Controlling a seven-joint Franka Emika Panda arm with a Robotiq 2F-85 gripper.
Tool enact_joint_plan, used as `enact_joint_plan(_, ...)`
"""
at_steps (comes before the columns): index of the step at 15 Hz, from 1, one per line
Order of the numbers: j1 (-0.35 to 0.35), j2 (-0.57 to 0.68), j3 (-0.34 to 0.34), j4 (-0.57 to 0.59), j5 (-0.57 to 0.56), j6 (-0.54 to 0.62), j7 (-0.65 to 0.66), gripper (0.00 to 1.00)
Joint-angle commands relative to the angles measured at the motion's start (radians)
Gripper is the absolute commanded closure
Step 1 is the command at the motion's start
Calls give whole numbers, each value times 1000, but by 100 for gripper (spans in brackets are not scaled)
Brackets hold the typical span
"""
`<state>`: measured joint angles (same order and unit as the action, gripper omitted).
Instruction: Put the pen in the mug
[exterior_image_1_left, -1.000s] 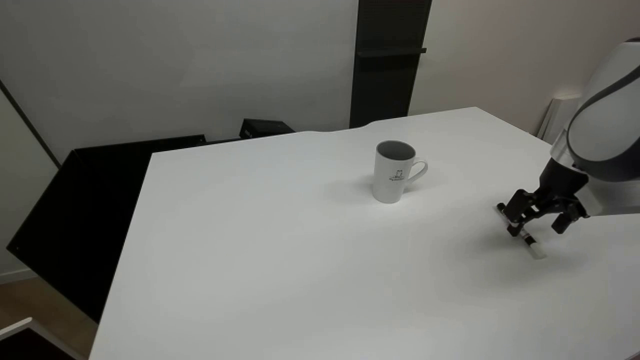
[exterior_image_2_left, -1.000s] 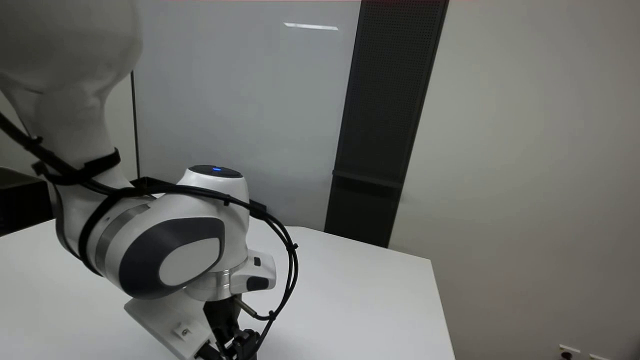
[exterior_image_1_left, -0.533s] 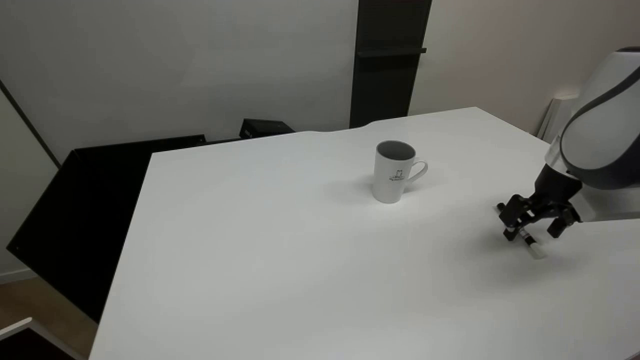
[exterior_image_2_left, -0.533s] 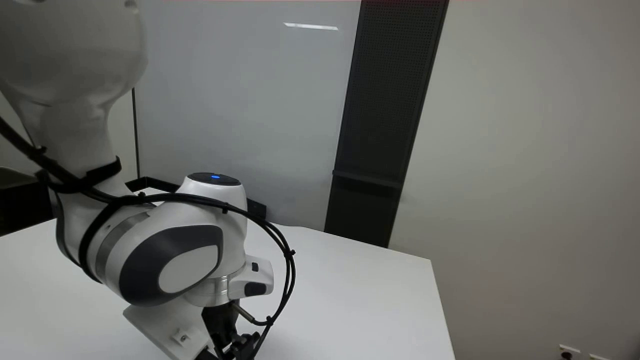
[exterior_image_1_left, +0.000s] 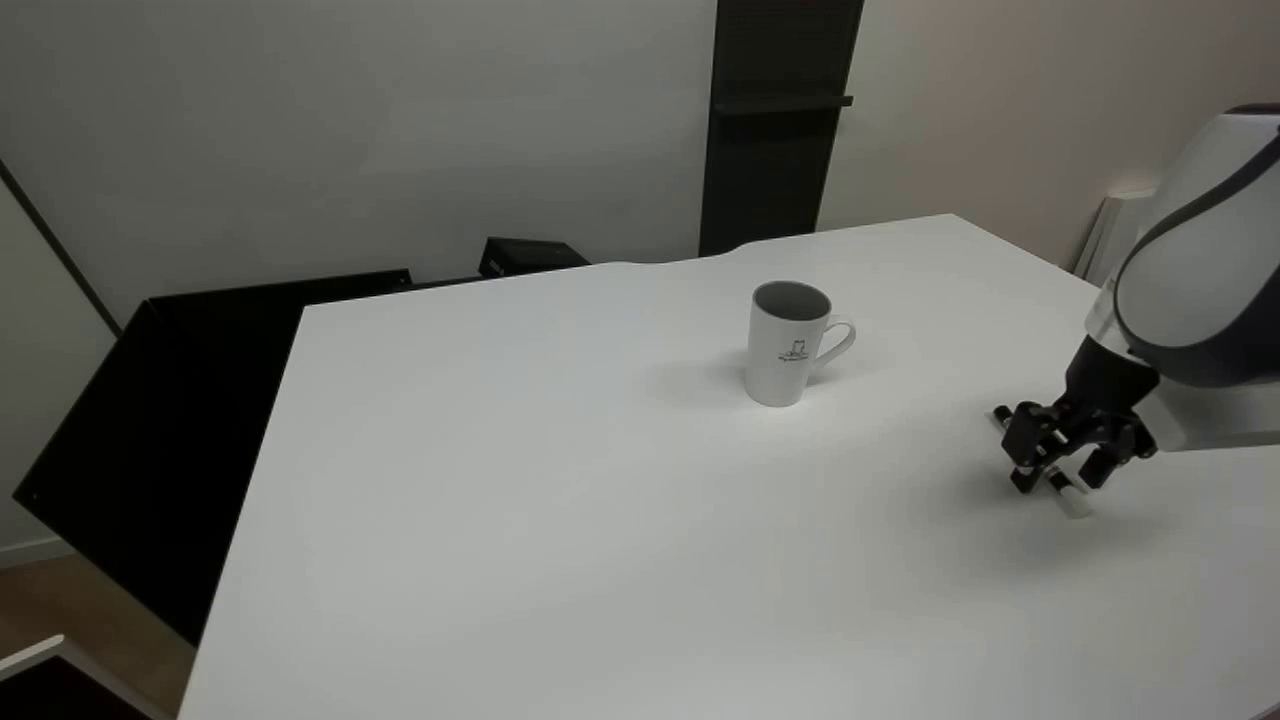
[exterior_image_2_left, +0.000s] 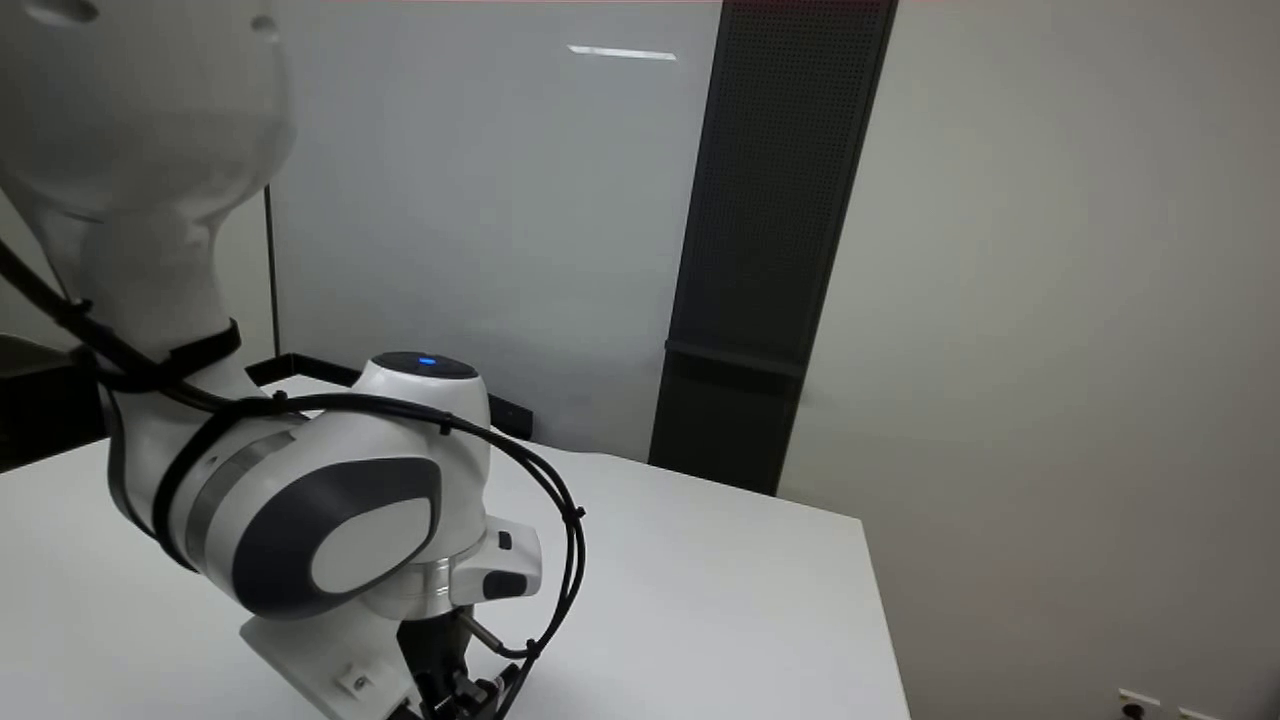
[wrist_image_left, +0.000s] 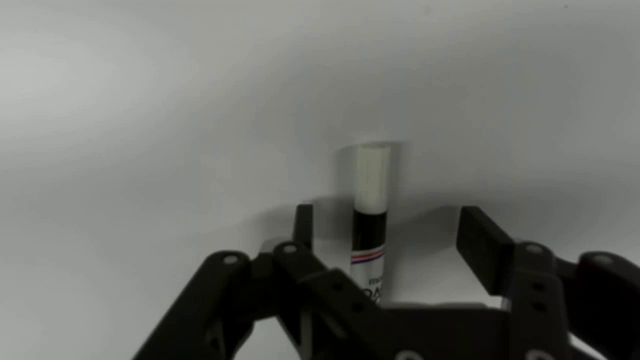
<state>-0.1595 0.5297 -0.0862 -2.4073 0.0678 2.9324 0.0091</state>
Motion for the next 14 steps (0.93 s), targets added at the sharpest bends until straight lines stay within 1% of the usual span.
enact_joint_plan(1, -32, 15, 31, 10, 28, 16, -7, 51)
enact_joint_plan(4, -30, 21, 22, 21, 38, 9, 5, 70)
enact_joint_plan(6, -2, 28, -12, 27, 33, 22, 35, 81)
enact_joint_plan(8, 27, 32, -53, 39, 23, -1, 66, 93)
enact_joint_plan(9, 57, 32, -88, 48, 14, -21, 95, 96)
enact_joint_plan(10, 84, 31, -119, 56, 4, -43, 119, 93)
enact_joint_plan(11, 108, 26, -145, 67, -5, -73, 139, 93)
enact_joint_plan(12, 126, 19, -165, 80, -10, -109, 160, 93)
enact_joint_plan(14, 150, 0, -187, 118, -15, -217, 206, 93)
